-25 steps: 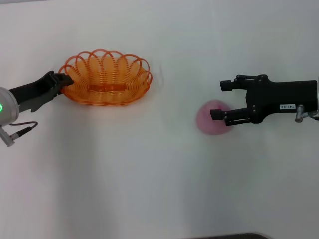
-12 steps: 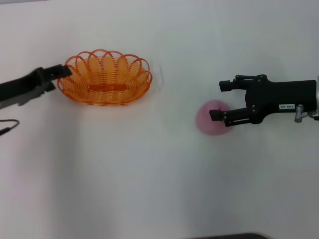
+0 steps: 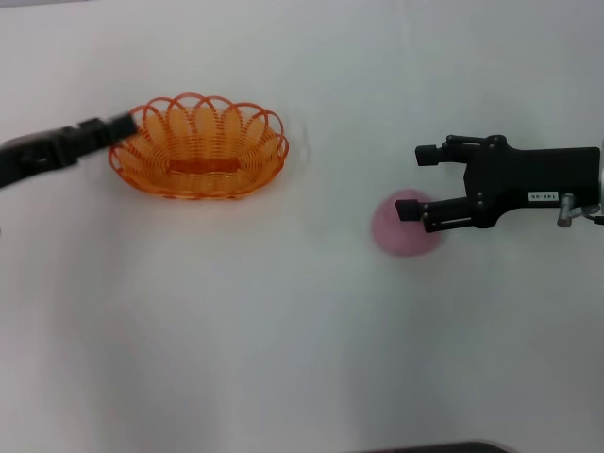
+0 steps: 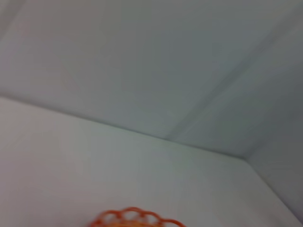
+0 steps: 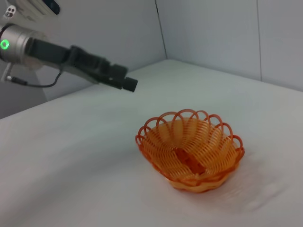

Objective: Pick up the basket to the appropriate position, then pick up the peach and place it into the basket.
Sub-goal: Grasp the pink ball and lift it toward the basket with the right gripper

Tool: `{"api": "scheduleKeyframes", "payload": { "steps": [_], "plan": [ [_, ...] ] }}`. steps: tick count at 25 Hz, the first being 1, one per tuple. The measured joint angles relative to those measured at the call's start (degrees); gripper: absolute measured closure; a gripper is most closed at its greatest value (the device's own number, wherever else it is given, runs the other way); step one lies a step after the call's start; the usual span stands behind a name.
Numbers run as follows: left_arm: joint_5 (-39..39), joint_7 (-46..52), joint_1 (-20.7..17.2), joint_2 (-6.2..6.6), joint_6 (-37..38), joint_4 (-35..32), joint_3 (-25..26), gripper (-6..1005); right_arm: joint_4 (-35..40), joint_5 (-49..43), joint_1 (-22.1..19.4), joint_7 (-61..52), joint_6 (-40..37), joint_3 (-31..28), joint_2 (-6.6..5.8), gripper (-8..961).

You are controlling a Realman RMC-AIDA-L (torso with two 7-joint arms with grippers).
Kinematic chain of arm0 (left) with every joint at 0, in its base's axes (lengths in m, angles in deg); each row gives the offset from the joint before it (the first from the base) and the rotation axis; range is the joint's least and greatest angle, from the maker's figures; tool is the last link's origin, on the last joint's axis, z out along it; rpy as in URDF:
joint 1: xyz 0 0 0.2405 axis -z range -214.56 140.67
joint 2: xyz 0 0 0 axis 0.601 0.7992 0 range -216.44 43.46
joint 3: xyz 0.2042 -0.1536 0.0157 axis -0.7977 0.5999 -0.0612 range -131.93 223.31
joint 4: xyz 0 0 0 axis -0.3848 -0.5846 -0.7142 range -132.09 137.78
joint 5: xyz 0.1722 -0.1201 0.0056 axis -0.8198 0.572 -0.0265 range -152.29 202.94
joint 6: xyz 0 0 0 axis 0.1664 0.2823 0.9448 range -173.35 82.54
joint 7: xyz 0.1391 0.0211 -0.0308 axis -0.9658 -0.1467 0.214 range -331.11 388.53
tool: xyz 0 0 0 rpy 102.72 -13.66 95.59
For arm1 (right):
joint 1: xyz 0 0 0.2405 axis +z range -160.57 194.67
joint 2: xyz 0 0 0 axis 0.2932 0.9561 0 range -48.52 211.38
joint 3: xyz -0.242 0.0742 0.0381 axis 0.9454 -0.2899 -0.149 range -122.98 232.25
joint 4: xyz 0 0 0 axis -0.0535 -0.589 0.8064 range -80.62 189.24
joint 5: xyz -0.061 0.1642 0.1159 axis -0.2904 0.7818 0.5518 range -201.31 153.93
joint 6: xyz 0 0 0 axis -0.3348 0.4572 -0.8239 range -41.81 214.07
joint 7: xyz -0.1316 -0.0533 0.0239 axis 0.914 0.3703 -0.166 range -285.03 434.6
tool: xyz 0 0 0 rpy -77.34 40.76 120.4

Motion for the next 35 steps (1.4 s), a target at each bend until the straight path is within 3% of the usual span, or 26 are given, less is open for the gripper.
{"api": "scheduleKeyframes", "payload": {
  "steps": [3, 6, 15, 16, 26, 35],
  "plan": [
    [0.04, -9.17, 0.82, 0.33, 7.86, 0.79, 1.54, 321, 0.00, 0.96, -0.16, 0.04, -0.38, -0.06, -0.04, 7],
    [0.11, -17.81, 0.55, -0.14, 13.00, 0.71, 3.31, 323, 0.15, 2.67, -0.87, 0.18, -1.30, -0.10, -0.20, 8],
    [0.92, -42.38, -2.78, -0.49, 19.93, 2.81, 5.57, 311, -0.21, 5.02, -2.21, 0.24, -1.86, -1.06, -0.14, 8],
    [0.91, -49.30, -4.21, -0.65, 22.64, 3.87, 7.07, 305, -0.37, 5.01, -2.46, 0.30, -2.18, -0.81, -0.09, 8],
    [-6.52, -56.20, -6.02, -0.71, 25.27, 7.59, 8.84, 284, -0.66, 4.78, -3.89, 3.39, -4.47, -0.25, 0.00, 8],
    [-7.49, -62.33, -6.44, -0.80, 26.77, 16.53, 8.94, 292, -6.15, 4.70, -5.69, 13.95, -4.65, -0.10, 0.12, 7]
  ]
}}
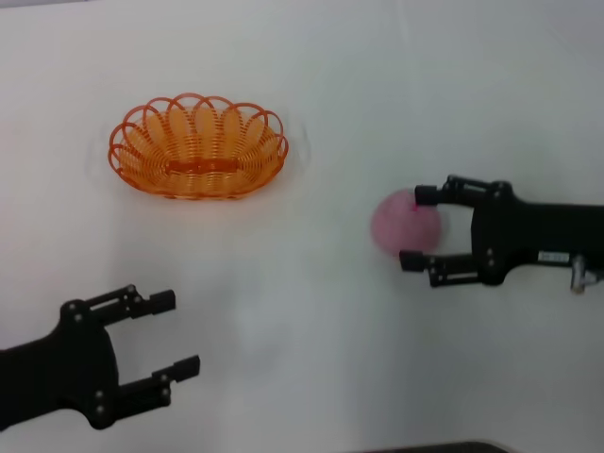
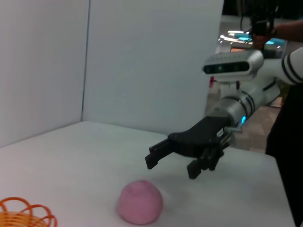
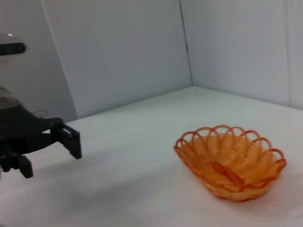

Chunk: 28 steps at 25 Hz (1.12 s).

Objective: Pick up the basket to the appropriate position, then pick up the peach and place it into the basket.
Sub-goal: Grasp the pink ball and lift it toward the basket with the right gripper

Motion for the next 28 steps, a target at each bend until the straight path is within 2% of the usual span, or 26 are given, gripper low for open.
{"api": "scheduleKeyframes", "payload": {
  "steps": [8, 14, 20, 24, 28],
  "plan": [
    [-0.45, -0.30, 0.31, -0.03, -0.36, 0.70, -0.08, 292, -4.28, -0.03, -1.38, 3.79, 1.32, -0.08, -0.04, 7],
    [-1.45, -1.25, 0.44, 0.02, -0.60, 0.75, -0.04, 293, -4.65, 0.08, -2.06, 4.08, 1.88, -0.66, -0.08, 7],
    [-2.55, -3.03, 0.09, -0.05, -0.49, 1.40, -0.14, 292, -1.25, 0.14, -0.40, -10.88, 0.32, -1.13, -0.94, 7],
    [-2.95, -4.69, 0.33, -0.05, -1.50, 2.24, -0.11, 292, 3.28, 0.07, 0.80, -23.35, -1.83, -1.18, -1.73, 7],
    [-2.59, -4.79, 0.67, -0.04, -4.63, 3.05, 0.35, 291, 9.28, -0.01, 1.40, -35.83, -2.84, -0.74, -1.86, 8]
  ]
}}
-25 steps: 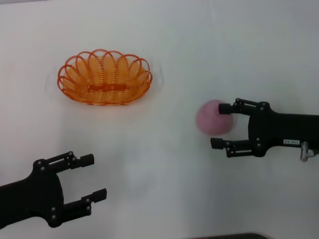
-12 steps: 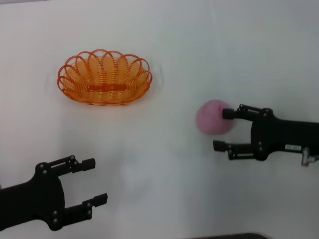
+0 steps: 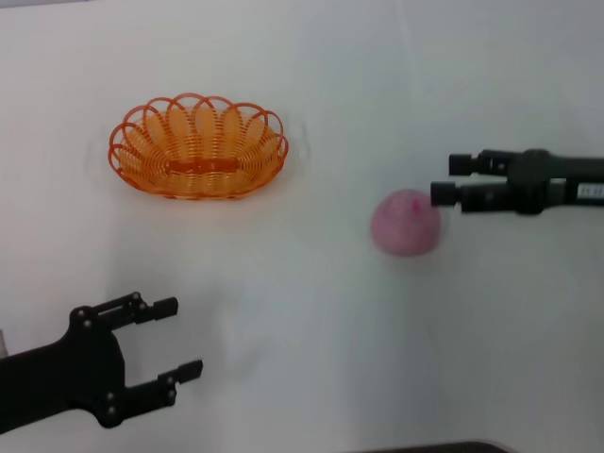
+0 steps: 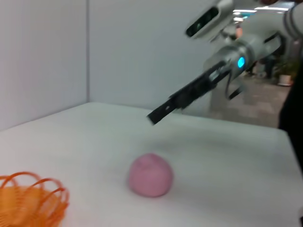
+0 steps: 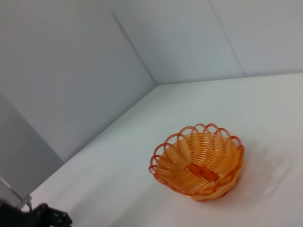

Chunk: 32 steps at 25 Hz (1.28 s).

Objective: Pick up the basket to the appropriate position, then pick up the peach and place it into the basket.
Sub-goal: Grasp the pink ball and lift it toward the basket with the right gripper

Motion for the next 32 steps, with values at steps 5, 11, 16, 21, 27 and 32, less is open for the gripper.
{"api": "scheduleKeyframes", "payload": {
  "steps": [5, 11, 16, 21, 27, 32],
  "plan": [
    [0.51, 0.41, 0.98, 0.10, -2.23, 1.79, 0.14, 293, 6.73, -1.95, 2.12, -16.55, -0.06, 0.74, -0.44, 8],
    [0.70, 0.57, 1.50, 0.10, -2.61, 2.26, 0.17, 291, 14.17, -13.32, 7.80, -32.26, -2.16, 0.78, -0.84, 11],
    [1.20, 1.25, 1.66, 0.12, -2.66, 2.57, 0.19, 293, 18.42, -23.60, 13.49, -40.08, -4.72, 1.95, -0.64, 10],
    [1.32, 1.27, 1.96, 0.16, -2.50, 2.74, 0.19, 292, 20.94, -34.11, 19.55, -43.35, -6.81, 4.26, 0.48, 10],
    [1.34, 1.28, 2.15, 0.18, -2.04, 2.82, 0.19, 292, 22.64, -39.01, 23.52, -45.27, -8.35, 11.98, 1.90, 9],
    [1.34, 1.34, 2.14, 0.18, -1.87, 3.30, 0.20, 291, 22.63, -38.64, 24.52, -47.26, -7.25, 16.30, 2.36, 8]
  ]
}}
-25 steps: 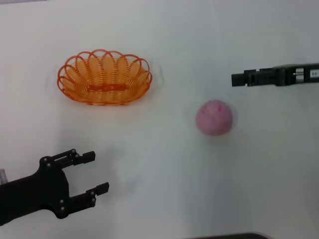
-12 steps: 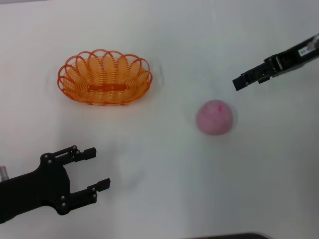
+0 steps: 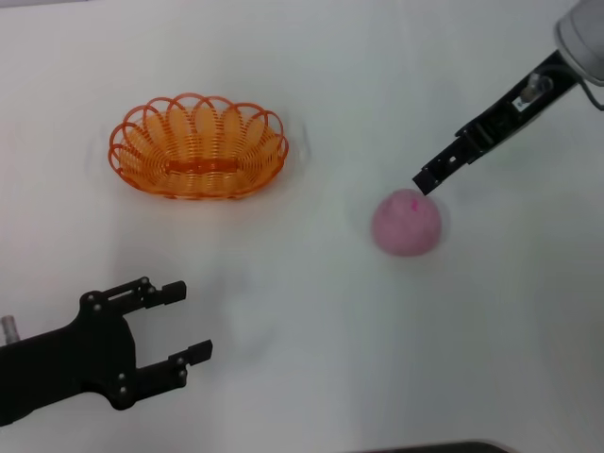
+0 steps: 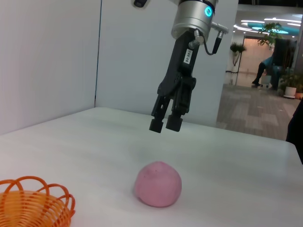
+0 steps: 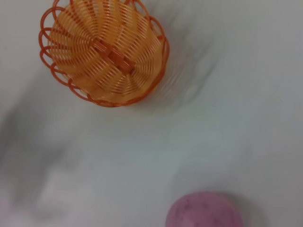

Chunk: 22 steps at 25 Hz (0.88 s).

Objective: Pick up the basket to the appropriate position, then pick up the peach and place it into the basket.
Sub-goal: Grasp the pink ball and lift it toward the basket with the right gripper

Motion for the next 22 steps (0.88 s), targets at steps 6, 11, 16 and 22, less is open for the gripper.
{"api": "scheduleKeyframes", "payload": {
  "steps": [6, 11, 16, 22],
  "plan": [
    [0.00, 0.01, 0.01, 0.00, 0.04, 0.15, 0.00, 292, -0.59, 0.05, 0.13, -2.84, 2.86, 5.35, 0.21, 7],
    [0.02, 0.02, 0.19, -0.06, 0.05, 0.21, 0.00, 293, -2.42, 0.25, -0.32, -4.72, 6.52, 10.60, 0.36, 4],
    [0.09, 0.01, 0.25, -0.09, -0.13, 0.26, 0.00, 292, -5.36, 2.93, -0.56, -4.98, 8.98, 13.35, 0.29, 5],
    [0.18, 0.01, 0.34, -0.09, 0.04, 0.25, 0.00, 292, -7.93, 3.39, -0.17, -5.88, 11.68, 16.76, 0.19, 7]
  ]
}}
